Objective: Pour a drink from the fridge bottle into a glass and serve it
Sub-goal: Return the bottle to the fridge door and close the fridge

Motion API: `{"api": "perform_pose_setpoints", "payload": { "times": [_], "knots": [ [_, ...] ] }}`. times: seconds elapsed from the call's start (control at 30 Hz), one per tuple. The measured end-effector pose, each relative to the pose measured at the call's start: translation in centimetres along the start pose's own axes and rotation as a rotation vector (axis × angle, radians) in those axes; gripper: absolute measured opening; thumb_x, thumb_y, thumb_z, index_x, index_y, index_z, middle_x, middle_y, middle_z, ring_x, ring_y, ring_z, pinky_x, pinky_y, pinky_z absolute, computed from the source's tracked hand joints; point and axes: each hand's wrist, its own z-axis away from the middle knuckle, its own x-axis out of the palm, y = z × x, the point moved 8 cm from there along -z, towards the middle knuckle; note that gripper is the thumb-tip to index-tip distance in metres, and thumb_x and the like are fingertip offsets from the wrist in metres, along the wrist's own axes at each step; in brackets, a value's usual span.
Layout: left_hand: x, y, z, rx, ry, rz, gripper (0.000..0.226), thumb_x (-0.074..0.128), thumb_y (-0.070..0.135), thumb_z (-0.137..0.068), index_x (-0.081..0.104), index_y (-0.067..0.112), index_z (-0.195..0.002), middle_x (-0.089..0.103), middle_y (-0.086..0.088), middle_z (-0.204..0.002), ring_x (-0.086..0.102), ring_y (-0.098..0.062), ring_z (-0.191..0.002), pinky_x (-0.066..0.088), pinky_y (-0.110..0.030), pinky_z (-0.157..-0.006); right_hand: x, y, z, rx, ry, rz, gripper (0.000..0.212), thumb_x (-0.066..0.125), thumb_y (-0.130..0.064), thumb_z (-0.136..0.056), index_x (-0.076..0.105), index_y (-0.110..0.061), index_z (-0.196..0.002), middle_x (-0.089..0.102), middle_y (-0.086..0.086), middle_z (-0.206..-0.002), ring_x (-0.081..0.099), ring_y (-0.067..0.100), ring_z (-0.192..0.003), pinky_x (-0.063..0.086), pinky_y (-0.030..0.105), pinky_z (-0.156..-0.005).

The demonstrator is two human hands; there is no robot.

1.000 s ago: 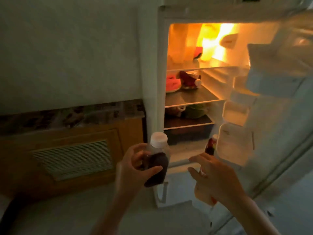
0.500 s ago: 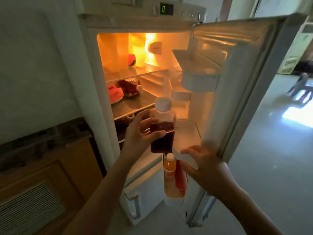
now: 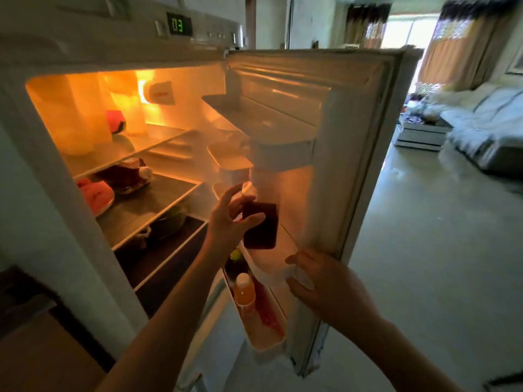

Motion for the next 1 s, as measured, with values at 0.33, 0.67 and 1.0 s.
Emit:
{"api": "perform_pose_setpoints", "payload": {
  "times": [0.33, 0.67, 1.0],
  "knots": [
    [2.6, -3.5, -2.5, -0.082, -0.391, 0.089, 0.065, 0.057, -0.017, -0.078, 0.045, 0.022, -0.128, 0.054, -0.011, -0.130, 0.050, -0.024, -0.125, 0.038, -0.044, -0.107, 0.6, 0.4, 1.2, 0.162, 0.005, 0.088, 0.031, 0.054, -0.044, -0.084, 0.058, -0.031, -0.112, 0.059, -0.010, -0.115, 0.057, 0.010, -0.102, 0.044, 0.022, -0.081],
    [2.5, -4.0, -1.7, -0.089, -0.369, 0.063, 0.059, 0.065, 0.003, -0.082, 0.046, 0.034, -0.129, 0.050, 0.016, -0.131, 0.042, -0.012, -0.131, 0.040, -0.036, -0.109, 0.6, 0.6, 1.9, 0.156, 0.058, 0.088, 0.029, 0.058, -0.038, -0.081, 0.061, -0.029, -0.109, 0.059, -0.009, -0.112, 0.056, 0.010, -0.102, 0.046, 0.025, -0.086],
    [8.2, 6.0, 5.3, 0.634, 0.035, -0.351, 0.055, 0.071, 0.022, -0.076, 0.045, 0.019, -0.126, 0.045, -0.002, -0.132, 0.037, -0.007, -0.123, 0.030, -0.007, -0.101, -3.2, 4.0, 4.1, 0.189, 0.297, -0.031, 0.012, 0.071, -0.026, -0.077, 0.060, -0.025, -0.081, 0.061, -0.011, -0.073, 0.057, 0.001, -0.062, 0.049, 0.015, -0.059]
  ]
}}
